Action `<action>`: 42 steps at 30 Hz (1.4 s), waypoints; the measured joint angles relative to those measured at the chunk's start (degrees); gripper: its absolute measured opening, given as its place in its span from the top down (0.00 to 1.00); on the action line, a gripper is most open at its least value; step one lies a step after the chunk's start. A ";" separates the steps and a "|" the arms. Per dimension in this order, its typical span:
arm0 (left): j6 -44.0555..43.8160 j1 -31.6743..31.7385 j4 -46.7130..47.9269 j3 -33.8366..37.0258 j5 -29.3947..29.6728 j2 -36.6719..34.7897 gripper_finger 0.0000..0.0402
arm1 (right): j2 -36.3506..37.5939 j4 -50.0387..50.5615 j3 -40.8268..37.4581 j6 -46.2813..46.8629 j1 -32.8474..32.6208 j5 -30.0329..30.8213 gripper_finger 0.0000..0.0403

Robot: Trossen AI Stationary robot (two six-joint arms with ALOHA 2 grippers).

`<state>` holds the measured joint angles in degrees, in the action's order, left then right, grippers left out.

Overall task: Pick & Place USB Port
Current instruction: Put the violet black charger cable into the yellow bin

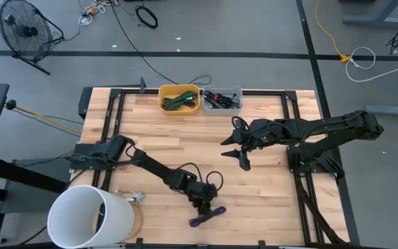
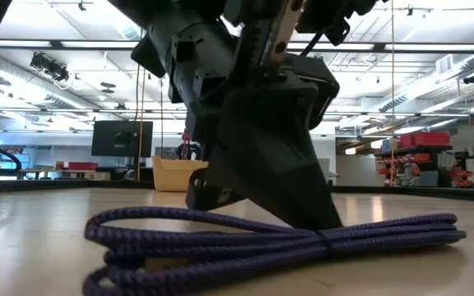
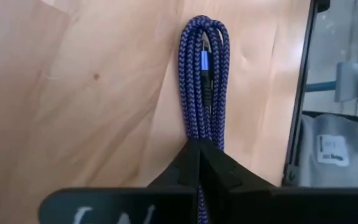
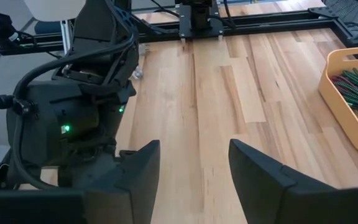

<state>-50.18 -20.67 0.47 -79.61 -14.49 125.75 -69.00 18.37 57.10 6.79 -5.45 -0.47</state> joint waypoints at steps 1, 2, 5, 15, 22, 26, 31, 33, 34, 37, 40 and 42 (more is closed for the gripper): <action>0.43 0.00 0.54 0.06 0.41 -0.39 0.99 | 0.00 0.00 0.00 0.00 -0.01 0.00 0.52; 1.13 -0.02 0.96 0.10 0.89 -0.68 0.99 | 0.00 0.08 0.00 0.01 -0.02 0.00 0.52; 1.60 -0.06 1.48 0.24 1.70 -1.72 0.99 | 0.00 0.23 0.00 -0.13 -0.02 0.00 0.52; 6.42 -1.15 13.28 -3.79 6.98 -8.06 1.00 | 0.00 0.75 0.00 -0.22 -0.02 0.02 0.52; 6.37 -2.78 17.77 -4.42 6.69 -7.10 0.93 | -0.01 0.66 0.00 -0.26 -0.01 0.02 0.52; 5.09 -2.75 18.10 -4.29 5.62 -5.82 0.81 | -0.02 0.47 0.00 -0.28 -0.02 0.02 0.52; 6.09 -2.75 15.92 -4.40 6.53 -5.72 0.64 | -0.02 0.09 0.04 -0.39 0.00 0.04 0.52; 7.60 -2.77 15.14 -4.38 7.18 -5.64 0.58 | -0.02 0.14 0.04 -0.39 -0.02 0.04 0.52; 7.63 -2.79 15.02 -4.40 7.56 -5.66 0.56 | -0.01 0.14 0.04 -0.39 -0.01 0.04 0.52; 7.57 -2.83 15.29 -4.40 9.53 -5.66 0.51 | 0.00 0.27 0.04 -0.44 -0.02 0.04 0.52; 7.84 -2.75 14.49 -4.40 10.02 -5.66 0.50 | -0.02 0.29 0.04 -0.52 0.00 0.04 0.52; 7.88 -2.75 14.02 -4.40 10.57 -5.29 0.50 | -0.02 0.28 0.04 -0.59 -0.02 0.04 0.52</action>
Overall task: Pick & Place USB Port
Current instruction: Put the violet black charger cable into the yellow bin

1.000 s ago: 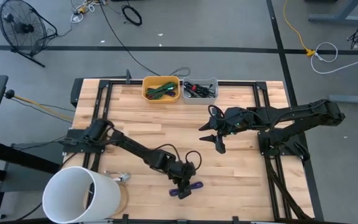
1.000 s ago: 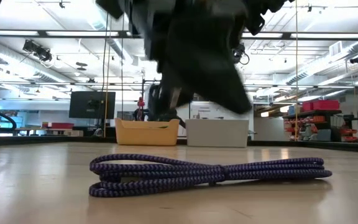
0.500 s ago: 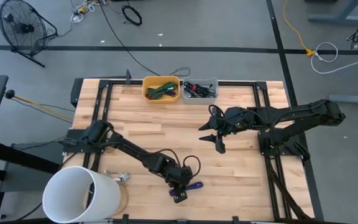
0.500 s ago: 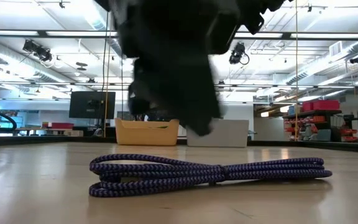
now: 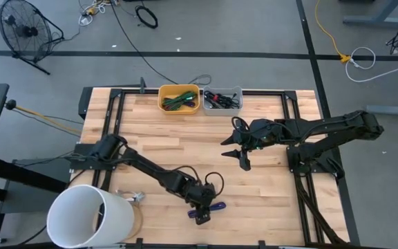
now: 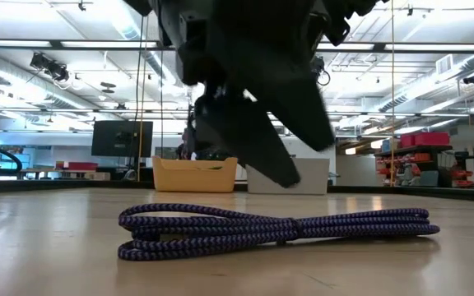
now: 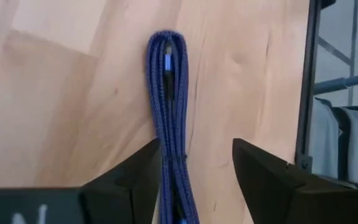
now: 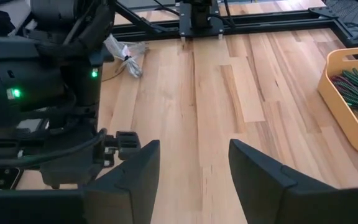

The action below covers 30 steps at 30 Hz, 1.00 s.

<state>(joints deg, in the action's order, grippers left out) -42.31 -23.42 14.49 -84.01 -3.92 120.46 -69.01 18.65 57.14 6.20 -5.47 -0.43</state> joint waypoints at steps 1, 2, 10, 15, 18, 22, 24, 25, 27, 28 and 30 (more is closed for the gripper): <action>0.09 0.00 -0.55 -0.02 0.29 0.31 0.50 | 0.00 -0.02 0.00 -0.01 -0.01 0.00 0.52; 0.12 0.00 -0.02 -0.01 0.51 0.44 0.50 | 0.00 -0.02 0.00 -0.01 0.00 0.01 0.52; 0.00 0.77 0.59 0.00 1.27 2.67 0.50 | 0.00 -0.03 -0.02 0.18 -0.01 0.00 0.52; 2.06 1.09 -0.13 -0.08 1.42 3.46 0.50 | 0.00 -0.02 -0.02 0.01 0.02 0.02 0.52; 1.46 1.11 -1.20 -0.26 -0.11 4.70 0.50 | 0.00 0.05 -0.02 -0.05 -0.01 0.00 0.52; 0.90 1.22 -1.23 -0.31 -1.71 5.47 0.51 | 0.00 0.05 -0.02 -0.08 0.00 0.02 0.52; 0.67 1.68 -1.28 -0.26 -3.10 5.53 0.55 | 0.00 0.06 -0.02 -0.22 0.01 0.04 0.52; 0.26 1.89 -1.63 -0.19 -3.85 5.56 0.58 | 0.00 0.05 -0.02 -0.22 0.01 0.02 0.52; -0.39 1.94 -4.88 -0.09 -6.43 5.77 0.65 | 0.00 0.05 -0.02 -0.24 0.01 0.02 0.52; -0.18 1.85 -6.92 -0.09 -7.80 5.98 0.68 | 0.00 0.07 -0.02 -0.22 -0.01 0.02 0.52; 0.69 1.45 -8.40 -0.07 -9.12 6.21 0.72 | 0.00 0.05 -0.02 -0.25 -0.01 0.02 0.52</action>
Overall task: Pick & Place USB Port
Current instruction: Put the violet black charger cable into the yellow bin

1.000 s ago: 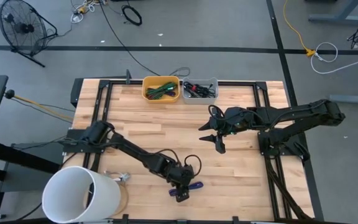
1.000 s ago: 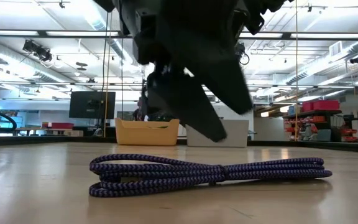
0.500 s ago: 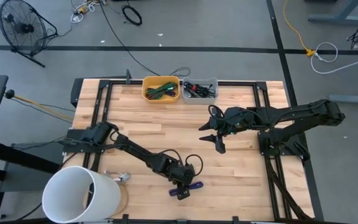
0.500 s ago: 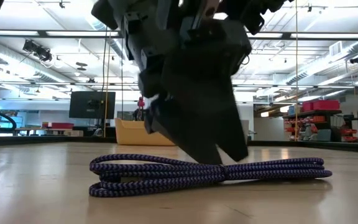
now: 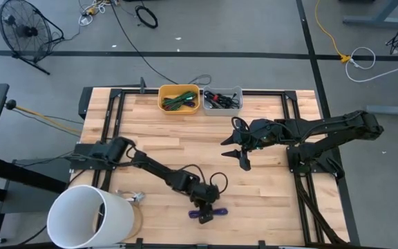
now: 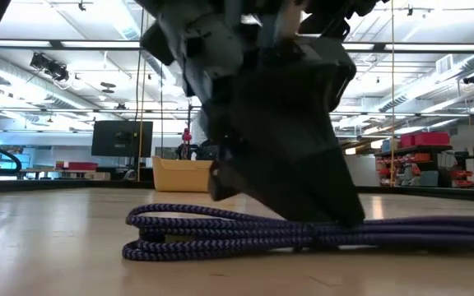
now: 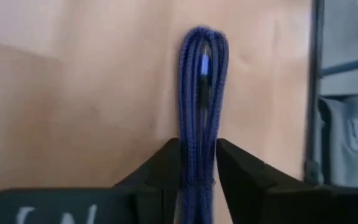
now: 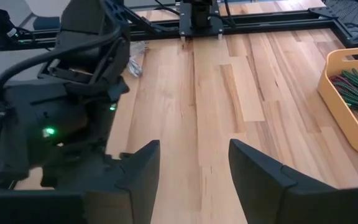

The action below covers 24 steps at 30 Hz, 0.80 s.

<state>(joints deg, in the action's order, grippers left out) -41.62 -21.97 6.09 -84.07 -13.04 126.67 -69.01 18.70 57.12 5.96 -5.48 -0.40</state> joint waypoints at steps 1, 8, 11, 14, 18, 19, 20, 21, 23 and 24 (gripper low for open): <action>-0.18 -0.26 0.27 0.00 -0.41 0.00 0.73 | 0.00 0.04 0.00 0.00 0.02 0.00 0.52; -1.15 -1.42 0.62 0.00 -0.76 -0.04 0.66 | 0.00 0.09 0.00 -0.44 0.01 0.00 0.52; 2.36 -1.49 0.72 0.00 -1.69 -0.07 0.61 | 0.00 0.09 0.00 -0.42 0.01 0.00 0.52; 6.28 -1.92 2.03 -0.07 -1.85 -0.04 0.61 | 0.00 0.11 0.00 -0.44 0.00 0.00 0.52; 4.52 -1.89 3.49 -0.11 -1.24 0.04 0.82 | 0.00 0.07 0.00 -0.46 0.00 0.07 0.52; 4.78 -1.68 3.74 -0.08 -2.13 0.04 0.90 | 0.00 0.07 0.00 -0.45 0.01 0.33 0.52; 4.85 -1.56 3.83 -0.04 -3.16 0.04 0.94 | 0.00 0.07 0.00 -0.46 0.00 0.84 0.52; 4.85 -1.52 3.89 -0.06 -3.40 0.04 0.95 | 0.00 0.07 0.00 -0.46 0.00 1.35 0.52; 5.06 -1.47 4.00 -0.06 -3.61 0.00 0.97 | 0.00 0.11 0.00 -0.46 0.00 1.49 0.52; 5.17 -1.45 4.46 -0.33 -3.78 0.00 0.98 | 0.00 0.18 0.00 -0.46 0.02 1.49 0.52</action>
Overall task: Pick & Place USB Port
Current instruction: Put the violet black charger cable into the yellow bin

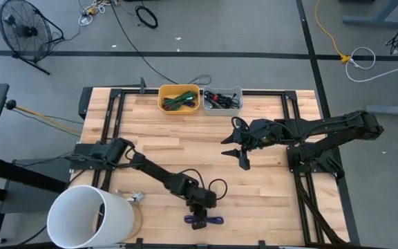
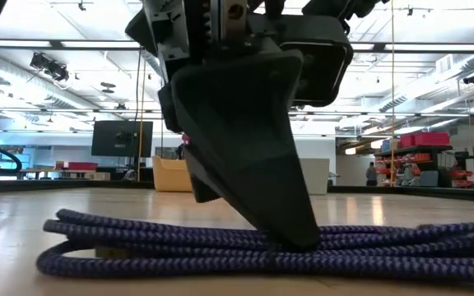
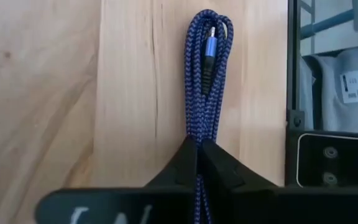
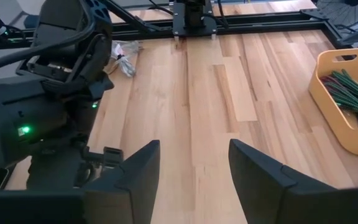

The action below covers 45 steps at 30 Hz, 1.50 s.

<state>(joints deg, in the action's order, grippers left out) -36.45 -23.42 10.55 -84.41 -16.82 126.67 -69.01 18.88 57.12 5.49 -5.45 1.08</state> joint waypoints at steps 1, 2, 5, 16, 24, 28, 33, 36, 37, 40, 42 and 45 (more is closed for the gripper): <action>0.64 0.18 1.03 -0.70 -0.20 0.04 0.98 | 0.00 0.06 0.00 0.00 0.00 0.00 0.52; 1.53 0.29 2.25 -1.71 -0.17 0.11 0.98 | 0.00 0.08 0.00 -0.02 0.00 0.02 0.52; 4.26 0.29 8.15 -5.79 2.51 0.42 0.99 | 0.00 0.12 0.00 -0.02 -0.02 0.02 0.52; 12.70 -1.15 38.25 -25.14 19.54 0.24 0.99 | 0.00 1.08 0.00 -0.02 -0.01 0.00 0.52; 9.70 -2.97 54.90 -27.82 34.76 -3.38 0.99 | 0.00 1.83 0.00 0.05 -0.02 0.00 0.52; 8.54 -2.51 60.69 -27.53 42.67 -7.81 0.99 | 0.00 1.80 0.00 0.09 -0.01 0.00 0.52; 6.97 -0.76 68.11 -27.53 51.70 -13.56 0.99 | 0.00 1.67 0.00 0.13 -0.01 0.00 0.52; 6.66 1.21 71.22 -26.34 55.87 -16.94 0.99 | 0.00 1.40 0.00 0.13 -0.02 0.00 0.52; 6.83 2.07 71.03 -25.33 57.28 -18.41 0.99 | 0.00 1.38 0.00 0.09 -0.01 0.00 0.52; 8.17 5.14 70.35 -20.59 60.36 -23.16 0.99 | 0.00 1.40 0.00 0.09 0.00 0.00 0.52; 8.58 7.64 68.82 -15.99 60.92 -26.43 0.99 | 0.00 1.40 0.00 0.13 -0.02 0.00 0.52; 10.82 11.87 64.43 -7.65 61.33 -31.82 0.99 | 0.00 1.39 0.00 0.17 -0.02 0.00 0.52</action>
<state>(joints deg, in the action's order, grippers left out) -25.62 -11.55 74.97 -92.06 44.51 94.85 -69.01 20.27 57.12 5.67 -5.47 1.08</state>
